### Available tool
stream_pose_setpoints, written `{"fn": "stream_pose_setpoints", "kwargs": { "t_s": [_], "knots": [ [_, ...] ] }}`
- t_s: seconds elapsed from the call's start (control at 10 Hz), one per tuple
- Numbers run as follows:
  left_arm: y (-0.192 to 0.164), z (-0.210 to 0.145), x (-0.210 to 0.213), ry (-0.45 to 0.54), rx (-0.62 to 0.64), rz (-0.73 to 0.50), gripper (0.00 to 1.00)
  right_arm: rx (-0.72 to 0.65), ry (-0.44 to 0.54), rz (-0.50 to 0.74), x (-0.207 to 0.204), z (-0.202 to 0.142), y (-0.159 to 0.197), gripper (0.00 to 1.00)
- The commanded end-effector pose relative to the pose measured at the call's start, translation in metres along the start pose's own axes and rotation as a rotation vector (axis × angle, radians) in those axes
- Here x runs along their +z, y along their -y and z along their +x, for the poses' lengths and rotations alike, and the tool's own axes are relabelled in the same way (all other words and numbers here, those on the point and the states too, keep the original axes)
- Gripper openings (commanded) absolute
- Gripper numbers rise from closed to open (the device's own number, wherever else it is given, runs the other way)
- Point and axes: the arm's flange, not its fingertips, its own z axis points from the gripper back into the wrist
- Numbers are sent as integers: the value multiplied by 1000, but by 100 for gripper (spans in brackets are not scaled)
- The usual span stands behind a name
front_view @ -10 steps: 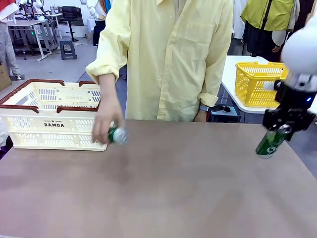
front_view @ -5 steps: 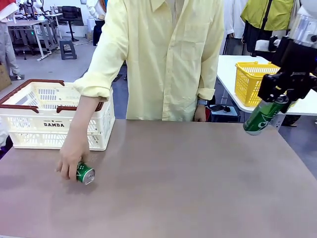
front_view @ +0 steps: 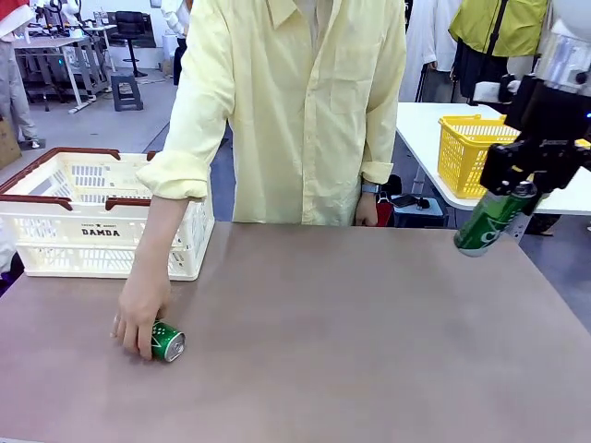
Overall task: Place the drinks into the Shopping basket.
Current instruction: Pick up one drink and place it into the Shopping basket.
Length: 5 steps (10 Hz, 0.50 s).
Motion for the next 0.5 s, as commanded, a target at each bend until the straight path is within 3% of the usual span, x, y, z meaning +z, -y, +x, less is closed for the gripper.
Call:
{"fn": "stream_pose_setpoints", "kwargs": {
  "t_s": [0.0,0.2,0.4],
  "knots": [
    [13,-24,47,49,27,74,100,28,29,42,-11,31,-56,0],
    [-3,-35,55,93,82,91,100,33,19,22,-28,54,-126,0],
    [-17,-50,51,105,84,7,100,89,2,-18,-58,80,-205,0]
  ]
}}
